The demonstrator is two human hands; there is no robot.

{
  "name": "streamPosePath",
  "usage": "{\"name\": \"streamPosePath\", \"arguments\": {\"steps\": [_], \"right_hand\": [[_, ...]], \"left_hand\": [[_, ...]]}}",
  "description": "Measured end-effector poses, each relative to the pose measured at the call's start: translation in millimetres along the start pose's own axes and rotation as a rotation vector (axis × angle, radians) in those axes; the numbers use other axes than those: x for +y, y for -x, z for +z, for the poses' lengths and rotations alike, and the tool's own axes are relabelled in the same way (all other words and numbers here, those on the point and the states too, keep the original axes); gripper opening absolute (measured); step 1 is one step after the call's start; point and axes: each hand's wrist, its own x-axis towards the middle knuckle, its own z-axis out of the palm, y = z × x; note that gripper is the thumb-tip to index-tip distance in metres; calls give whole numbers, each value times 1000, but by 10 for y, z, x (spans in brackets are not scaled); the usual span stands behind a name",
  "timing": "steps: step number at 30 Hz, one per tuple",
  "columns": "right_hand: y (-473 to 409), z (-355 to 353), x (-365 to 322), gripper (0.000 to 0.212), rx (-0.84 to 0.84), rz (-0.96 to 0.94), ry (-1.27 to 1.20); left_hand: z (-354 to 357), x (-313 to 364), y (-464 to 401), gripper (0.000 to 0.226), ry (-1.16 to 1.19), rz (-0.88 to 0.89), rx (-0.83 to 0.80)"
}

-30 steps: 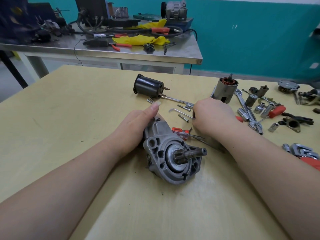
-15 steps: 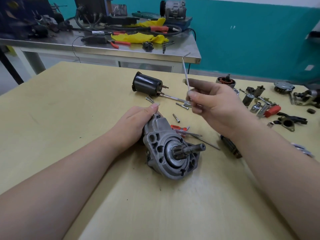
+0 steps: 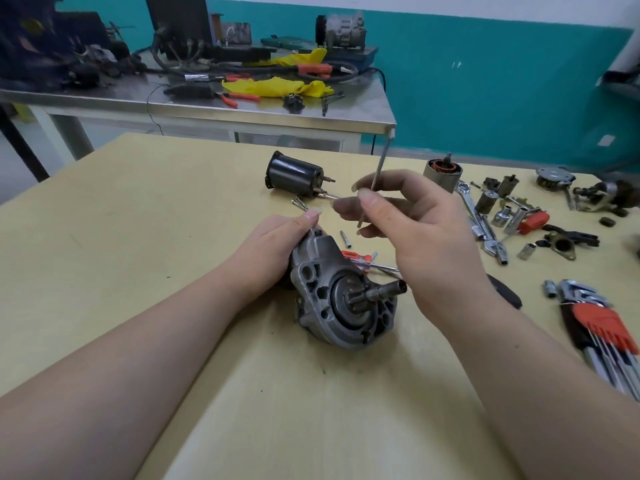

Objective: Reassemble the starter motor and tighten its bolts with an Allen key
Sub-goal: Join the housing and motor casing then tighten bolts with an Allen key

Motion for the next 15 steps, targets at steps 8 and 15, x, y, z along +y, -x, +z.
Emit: {"name": "streamPosePath", "arguments": {"steps": [8, 15], "right_hand": [[24, 4, 13, 25, 70, -281, 209], [39, 15, 68, 24, 82, -322, 130]], "left_hand": [[21, -14, 2, 59, 48, 20, -37], [41, -18, 3, 55, 60, 41, -69]]}}
